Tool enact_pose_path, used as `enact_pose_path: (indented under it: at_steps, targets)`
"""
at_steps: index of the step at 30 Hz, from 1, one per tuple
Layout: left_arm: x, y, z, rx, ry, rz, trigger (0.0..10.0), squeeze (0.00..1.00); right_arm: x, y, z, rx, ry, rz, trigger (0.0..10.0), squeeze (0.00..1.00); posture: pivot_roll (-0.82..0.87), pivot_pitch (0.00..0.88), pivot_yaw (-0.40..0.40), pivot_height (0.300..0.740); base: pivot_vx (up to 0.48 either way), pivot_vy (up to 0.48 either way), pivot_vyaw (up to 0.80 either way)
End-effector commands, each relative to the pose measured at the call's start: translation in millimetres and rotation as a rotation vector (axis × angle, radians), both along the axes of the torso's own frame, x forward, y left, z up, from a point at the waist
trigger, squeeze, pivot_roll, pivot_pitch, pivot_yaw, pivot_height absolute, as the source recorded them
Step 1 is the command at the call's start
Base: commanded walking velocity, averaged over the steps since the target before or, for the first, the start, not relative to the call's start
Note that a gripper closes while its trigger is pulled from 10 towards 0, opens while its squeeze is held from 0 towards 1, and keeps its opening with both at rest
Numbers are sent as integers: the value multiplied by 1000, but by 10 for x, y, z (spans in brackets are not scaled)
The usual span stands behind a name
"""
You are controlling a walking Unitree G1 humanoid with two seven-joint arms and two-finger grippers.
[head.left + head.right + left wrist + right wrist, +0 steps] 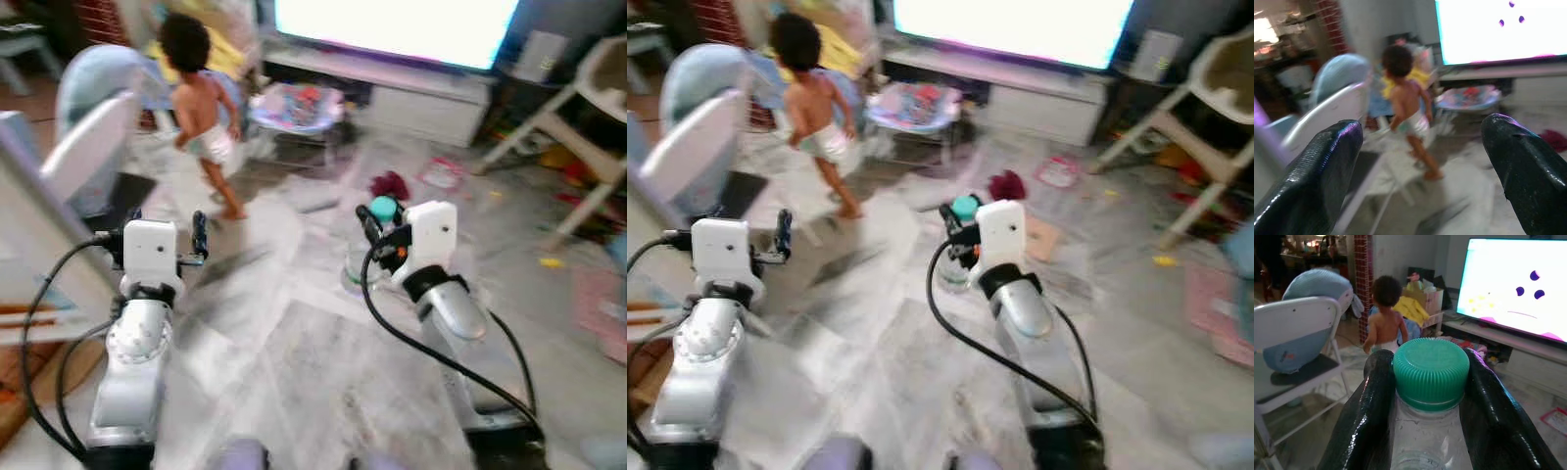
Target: Restocking fridge
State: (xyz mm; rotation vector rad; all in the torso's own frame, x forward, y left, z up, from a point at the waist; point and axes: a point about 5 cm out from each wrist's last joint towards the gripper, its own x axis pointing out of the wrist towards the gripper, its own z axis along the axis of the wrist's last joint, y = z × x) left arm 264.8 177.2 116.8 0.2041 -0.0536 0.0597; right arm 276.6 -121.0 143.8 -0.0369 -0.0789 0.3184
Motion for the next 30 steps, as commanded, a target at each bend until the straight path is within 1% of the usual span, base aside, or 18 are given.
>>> enact_pose_path:
  at_steps: [1, 4, 9, 15, 20, 23, 27, 30]
  targets:
    - [-6, 30, 26, 14, -6, 10, 10000, 0, 25, -11, 53, 11, -25, -15, 10000, 0, 54, 27, -61, 740, 0, 480, 800]
    - [-7, 29, 29, 14, -8, 9, 10000, 0, 23, 19, 61, 19, -27, -3, 10000, 0, 55, 28, -62, 740, 0, 480, 800]
    - [39, 46, 62, 15, -25, 27, 10000, 0, 34, 40, 71, 17, -31, 13, 10000, 0, 53, 29, -62, 740, 0, 480, 800]
    - [49, 56, 73, 16, -36, 28, 10000, 0, 54, 21, 83, 12, -34, 18, 10000, 0, 49, 30, -64, 740, 0, 480, 551]
    - [47, 50, 53, 6, -24, 11, 10000, 0, 78, 28, 91, 8, -37, 21, 10000, 0, 51, 30, -69, 740, 0, 480, 470]
    - [47, 50, 46, -34, -15, 9, 10000, 0, 99, 30, 96, 10, -38, 17, 10000, 0, 55, 26, -72, 740, 0, 480, 0]
    - [65, 58, 65, -15, -31, 7, 10000, 0, 137, 10, 81, 16, -36, -8, 10000, 0, 59, 21, -73, 740, 0, 480, 0]
    - [86, 50, 50, -15, -1, -41, 10000, 0, 149, 4, 74, 21, -36, -27, 10000, 0, 55, 14, -69, 740, 0, 480, 0]
